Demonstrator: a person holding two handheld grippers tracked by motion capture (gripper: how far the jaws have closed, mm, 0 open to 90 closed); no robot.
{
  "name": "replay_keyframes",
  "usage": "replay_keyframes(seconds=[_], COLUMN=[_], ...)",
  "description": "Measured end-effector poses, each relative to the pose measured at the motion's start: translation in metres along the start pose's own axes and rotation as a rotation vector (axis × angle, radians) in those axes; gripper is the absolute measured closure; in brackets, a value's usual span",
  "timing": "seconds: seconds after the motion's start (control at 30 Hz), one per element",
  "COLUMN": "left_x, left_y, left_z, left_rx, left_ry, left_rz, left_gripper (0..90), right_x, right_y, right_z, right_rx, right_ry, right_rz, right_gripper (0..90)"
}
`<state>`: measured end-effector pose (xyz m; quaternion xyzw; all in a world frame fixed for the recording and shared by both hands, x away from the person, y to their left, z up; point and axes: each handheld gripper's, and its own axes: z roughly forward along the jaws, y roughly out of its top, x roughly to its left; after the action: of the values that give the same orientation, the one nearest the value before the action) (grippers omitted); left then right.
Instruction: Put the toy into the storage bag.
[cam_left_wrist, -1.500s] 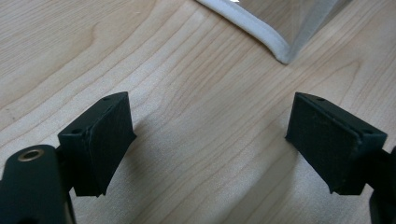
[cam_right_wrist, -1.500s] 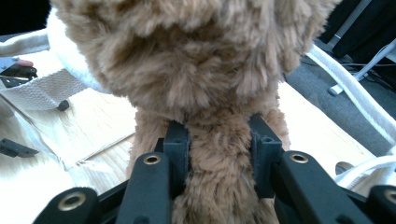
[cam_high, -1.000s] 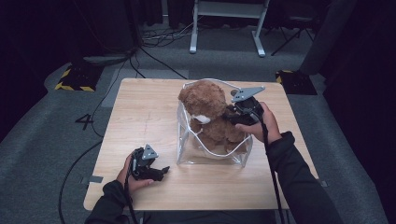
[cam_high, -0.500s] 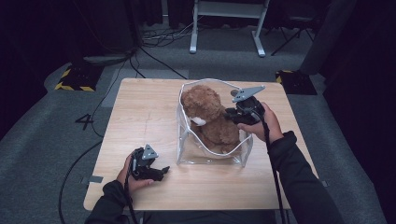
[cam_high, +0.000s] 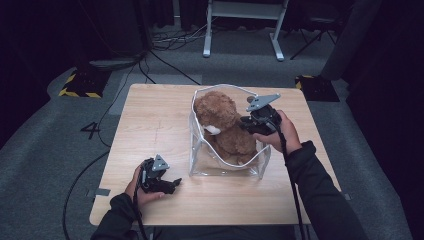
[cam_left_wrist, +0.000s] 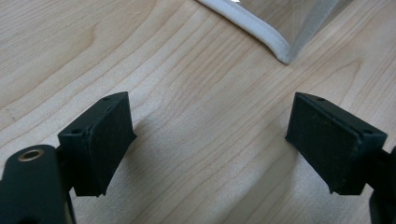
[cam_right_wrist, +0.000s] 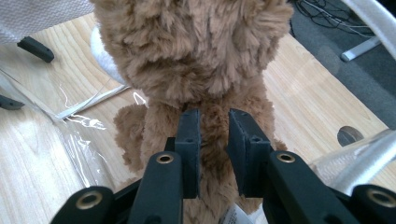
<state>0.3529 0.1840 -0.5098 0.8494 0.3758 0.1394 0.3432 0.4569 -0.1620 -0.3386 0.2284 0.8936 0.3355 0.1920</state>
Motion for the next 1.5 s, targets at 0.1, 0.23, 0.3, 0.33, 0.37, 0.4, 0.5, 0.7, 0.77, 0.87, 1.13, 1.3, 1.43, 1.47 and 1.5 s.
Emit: replay_keyframes(seconds=[0.1, 0.23, 0.3, 0.33, 0.37, 0.4, 0.5, 0.7, 0.77, 0.87, 1.13, 1.3, 1.43, 1.47, 1.5], left_x=[0.000, 0.000, 0.000, 0.000, 0.000, 0.000, 0.000, 0.000, 0.000, 0.000, 0.000, 0.000, 0.000, 0.000, 0.000], left_y=[0.000, 0.000, 0.000, 0.000, 0.000, 0.000, 0.000, 0.000, 0.000, 0.000, 0.000, 0.000, 0.000, 0.000, 0.000], left_z=[0.000, 0.000, 0.000, 0.000, 0.000, 0.000, 0.000, 0.000, 0.000, 0.000, 0.000, 0.000, 0.000, 0.000, 0.000], left_rx=[0.000, -0.001, -0.001, -0.001, 0.000, -0.001, 0.000, 0.000, -0.001, 0.000, -0.001, -0.001, -0.001, -0.001, 0.000], left_ry=[0.000, -0.001, -0.001, -0.001, -0.001, -0.001, -0.001, -0.001, -0.001, -0.001, -0.001, -0.001, -0.001, -0.001, -0.001], left_rz=[0.000, 0.000, 0.000, 0.001, 0.000, 0.001, 0.000, 0.000, 0.000, 0.000, 0.000, 0.000, 0.000, 0.000, -0.001], left_gripper=[14.7, 14.7, 14.7, 14.7, 14.7, 14.7, 14.7, 14.7, 14.7, 14.7, 14.7, 14.7, 14.7, 14.7, 14.7], right_x=[0.000, -0.001, -0.001, -0.001, -0.001, -0.001, -0.001, 0.001, 0.001, 0.000, -0.004, -0.006, -0.007, -0.007, -0.007], right_y=[-0.001, -0.002, -0.002, -0.002, -0.002, -0.003, -0.003, -0.002, -0.002, -0.002, -0.008, -0.011, -0.013, -0.014, -0.014], right_z=[-0.002, -0.005, -0.007, -0.008, -0.009, -0.010, -0.012, -0.017, -0.020, -0.024, -0.037, -0.042, -0.049, -0.050, -0.051], right_rx=[-0.008, -0.023, -0.032, -0.035, -0.039, -0.040, -0.050, -0.050, -0.057, -0.069, -0.093, -0.095, -0.115, -0.117, -0.115], right_ry=[0.007, 0.011, 0.006, 0.005, 0.004, 0.002, -0.001, -0.003, -0.009, -0.013, -0.045, -0.066, -0.080, -0.086, -0.092], right_rz=[0.002, 0.009, 0.012, 0.012, 0.012, 0.008, 0.008, -0.001, -0.004, 0.003, 0.038, 0.036, 0.043, 0.043, 0.042], right_gripper=[74.7, 74.0, 73.0, 72.6, 71.7, 71.6, 69.9, 66.2, 64.1, 60.0, 48.0, 45.0, 38.7, 37.1, 35.3])
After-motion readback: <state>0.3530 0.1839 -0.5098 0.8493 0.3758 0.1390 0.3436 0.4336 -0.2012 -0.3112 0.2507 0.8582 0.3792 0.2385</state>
